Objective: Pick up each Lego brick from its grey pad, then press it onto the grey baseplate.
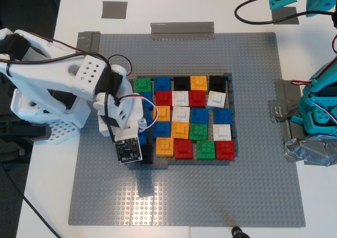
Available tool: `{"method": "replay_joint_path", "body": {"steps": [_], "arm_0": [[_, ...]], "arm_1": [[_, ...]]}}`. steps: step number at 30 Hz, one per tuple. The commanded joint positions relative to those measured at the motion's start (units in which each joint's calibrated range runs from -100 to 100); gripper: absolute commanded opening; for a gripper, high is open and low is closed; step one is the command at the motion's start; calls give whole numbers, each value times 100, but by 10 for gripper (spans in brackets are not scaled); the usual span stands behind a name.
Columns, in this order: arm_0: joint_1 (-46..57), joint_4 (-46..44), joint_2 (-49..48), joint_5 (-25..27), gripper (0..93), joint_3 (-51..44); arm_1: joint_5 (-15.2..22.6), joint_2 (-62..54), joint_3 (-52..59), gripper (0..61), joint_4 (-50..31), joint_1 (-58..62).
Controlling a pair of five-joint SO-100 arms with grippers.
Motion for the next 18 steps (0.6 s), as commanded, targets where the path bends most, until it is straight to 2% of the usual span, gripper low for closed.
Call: {"method": "replay_joint_path", "body": {"steps": [1,7,18], "arm_0": [[61,39,-255,24,0,-278],[61,39,-255,24,0,-305],[11,39,-255,24,0,-324]], "arm_1": [[-93,-290,-3,1,108,-110],[-279,-375,-39,1,125,-269],[-719,-109,-816,1,287,-726]]}}
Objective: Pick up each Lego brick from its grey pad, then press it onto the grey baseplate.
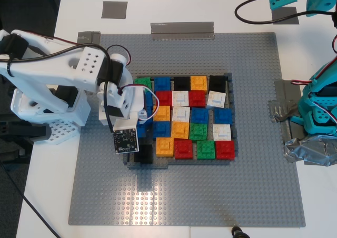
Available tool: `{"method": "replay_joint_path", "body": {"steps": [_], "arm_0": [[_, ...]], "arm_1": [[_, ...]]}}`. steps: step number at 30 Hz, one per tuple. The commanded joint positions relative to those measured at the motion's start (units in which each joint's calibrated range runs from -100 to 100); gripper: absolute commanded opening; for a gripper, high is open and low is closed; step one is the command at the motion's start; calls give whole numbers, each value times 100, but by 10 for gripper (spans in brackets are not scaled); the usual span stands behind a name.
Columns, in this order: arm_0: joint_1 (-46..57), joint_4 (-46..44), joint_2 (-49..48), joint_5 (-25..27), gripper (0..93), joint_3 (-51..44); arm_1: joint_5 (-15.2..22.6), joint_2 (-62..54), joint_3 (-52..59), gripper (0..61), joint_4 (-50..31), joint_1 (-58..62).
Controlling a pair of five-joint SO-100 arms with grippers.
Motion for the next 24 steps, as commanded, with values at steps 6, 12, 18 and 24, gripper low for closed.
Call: {"method": "replay_joint_path", "body": {"steps": [6,12,18,24], "arm_0": [[-4,39,-255,24,0,-259],[-11,39,-255,4,0,-259],[-11,39,-255,4,0,-259],[-11,39,-255,-1,0,-259]], "arm_1": [[-113,-14,-399,2,-164,-141],[14,-40,-246,97,-254,-76],[44,-31,-264,170,-229,-10],[68,-6,-480,176,-115,41]]}}
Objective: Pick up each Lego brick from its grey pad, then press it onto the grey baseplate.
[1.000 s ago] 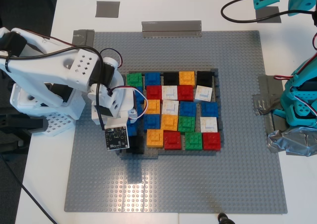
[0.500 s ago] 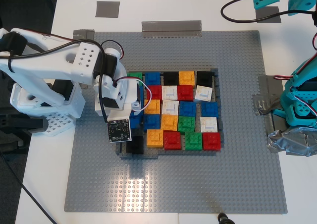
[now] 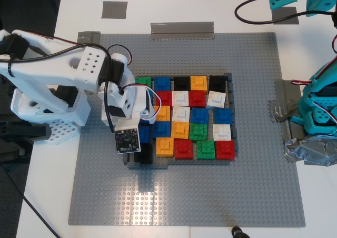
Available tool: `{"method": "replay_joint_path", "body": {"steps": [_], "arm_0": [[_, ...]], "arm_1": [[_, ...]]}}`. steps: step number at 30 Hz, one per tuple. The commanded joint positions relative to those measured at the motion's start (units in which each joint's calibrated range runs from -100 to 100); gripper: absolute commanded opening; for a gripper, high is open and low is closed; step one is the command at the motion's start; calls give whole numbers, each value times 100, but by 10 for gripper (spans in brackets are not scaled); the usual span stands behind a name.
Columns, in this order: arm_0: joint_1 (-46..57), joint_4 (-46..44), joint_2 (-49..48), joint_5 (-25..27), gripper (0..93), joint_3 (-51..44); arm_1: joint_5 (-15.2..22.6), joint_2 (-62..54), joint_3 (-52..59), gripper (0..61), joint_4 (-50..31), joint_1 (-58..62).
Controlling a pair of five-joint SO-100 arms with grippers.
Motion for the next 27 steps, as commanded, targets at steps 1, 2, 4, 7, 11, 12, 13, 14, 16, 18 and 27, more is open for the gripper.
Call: {"method": "replay_joint_path", "body": {"steps": [1,2,4,7,11,12,13,14,16,18,27], "arm_0": [[-11,39,-255,-1,0,-259],[-11,39,-255,-1,0,-259],[-11,39,-255,-6,0,-259],[-11,39,-255,-6,0,-259],[-4,39,-255,-1,0,-277],[-4,39,-255,-1,0,-277],[-4,39,-255,-1,0,-286],[-4,39,-255,-1,0,-295],[-4,39,-255,4,0,-295],[-4,39,-255,4,0,-304],[-4,39,-255,9,0,-331]], "arm_1": [[34,-40,-577,176,208,12],[24,-40,-713,176,314,-32],[-5,-83,-992,172,509,-155],[-88,-100,-1597,132,965,-467],[-244,-100,-2356,34,1770,-1106],[-288,-83,-2500,24,1973,-1309],[-318,-83,-2573,13,2112,-1490],[-357,-83,-2600,2,2242,-1686],[-479,-117,-2555,2,2372,-2012],[-606,-169,-2446,2,2397,-2303],[-923,-117,-1272,2,1583,-3050]]}}
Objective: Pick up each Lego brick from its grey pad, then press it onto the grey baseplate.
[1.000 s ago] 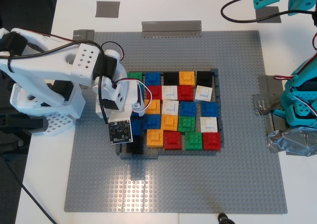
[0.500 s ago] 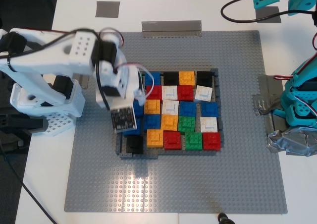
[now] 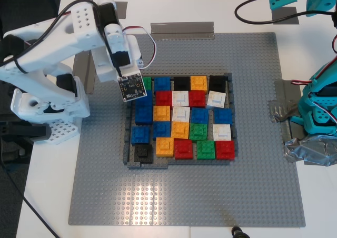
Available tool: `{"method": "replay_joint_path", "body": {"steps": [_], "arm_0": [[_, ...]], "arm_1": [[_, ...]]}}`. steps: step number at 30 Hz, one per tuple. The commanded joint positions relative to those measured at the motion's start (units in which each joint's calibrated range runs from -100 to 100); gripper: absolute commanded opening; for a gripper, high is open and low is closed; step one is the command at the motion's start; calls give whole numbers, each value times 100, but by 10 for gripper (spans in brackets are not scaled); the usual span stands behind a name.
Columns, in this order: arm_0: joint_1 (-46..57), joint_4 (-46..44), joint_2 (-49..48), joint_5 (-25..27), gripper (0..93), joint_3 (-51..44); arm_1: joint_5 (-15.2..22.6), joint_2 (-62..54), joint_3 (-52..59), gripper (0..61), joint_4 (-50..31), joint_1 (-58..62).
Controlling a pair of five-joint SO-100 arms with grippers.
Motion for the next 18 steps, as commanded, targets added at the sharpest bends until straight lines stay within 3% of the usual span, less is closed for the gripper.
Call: {"method": "replay_joint_path", "body": {"steps": [1,18], "arm_0": [[-4,39,-263,9,0,-331],[-4,39,-263,4,0,-331]], "arm_1": [[-127,-75,526,2,-575,-170],[-483,1076,824,2,-1510,-815]]}}
